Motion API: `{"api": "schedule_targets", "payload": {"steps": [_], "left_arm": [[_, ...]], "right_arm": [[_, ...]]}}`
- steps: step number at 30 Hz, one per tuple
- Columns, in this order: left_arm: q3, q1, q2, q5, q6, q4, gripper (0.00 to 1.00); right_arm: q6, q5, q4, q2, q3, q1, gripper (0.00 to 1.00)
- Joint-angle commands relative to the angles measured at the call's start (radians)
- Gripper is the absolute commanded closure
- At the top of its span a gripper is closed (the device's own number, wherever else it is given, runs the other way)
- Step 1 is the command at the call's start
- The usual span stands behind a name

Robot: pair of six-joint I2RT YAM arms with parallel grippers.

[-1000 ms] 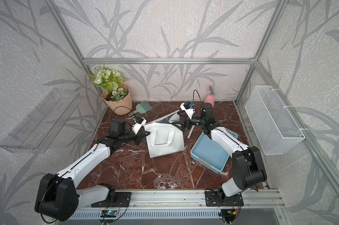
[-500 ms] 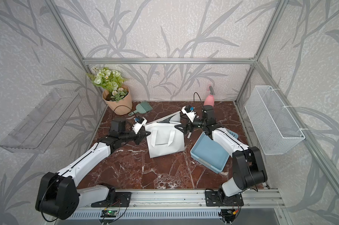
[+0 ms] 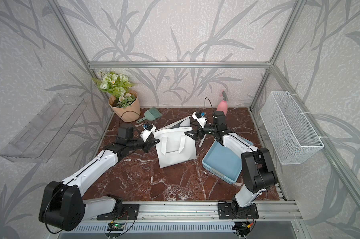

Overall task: Place the ice pack in the delivery bag
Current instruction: Close the delivery bag at the center of the board.

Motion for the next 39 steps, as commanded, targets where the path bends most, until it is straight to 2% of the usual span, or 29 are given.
{"api": "schedule_targets", "payload": {"steps": [1,8,11,18,21,31,36,39], "left_arm": [[0.029,0.005,0.011,0.024,0.019,-0.018,1.0],[0.03,0.005,0.013,0.019,0.024,-0.024,1.0],[0.028,0.004,0.008,0.01,0.03,-0.032,1.0],[0.023,0.005,0.001,0.006,0.034,-0.032,1.0],[0.025,0.005,0.005,0.008,0.035,-0.033,1.0],[0.027,0.005,0.009,0.012,0.035,-0.034,1.0],[0.027,0.005,0.011,0.012,0.034,-0.033,1.0],[0.027,0.005,0.012,0.017,0.037,-0.037,1.0]], "right_arm": [[0.058,-0.025,0.1,0.028,-0.001,0.014,0.03],[0.105,-0.044,0.149,0.091,0.049,0.041,0.05],[0.052,0.01,0.104,0.083,0.054,0.042,0.05],[0.028,0.051,0.104,0.064,0.049,-0.02,0.04],[0.011,0.024,0.069,0.074,0.074,-0.022,0.04],[0.075,-0.076,0.1,0.15,0.121,0.022,0.04],[0.103,-0.093,0.125,0.163,0.124,0.042,0.05],[0.101,-0.047,0.174,0.147,0.096,0.047,0.05]]}}
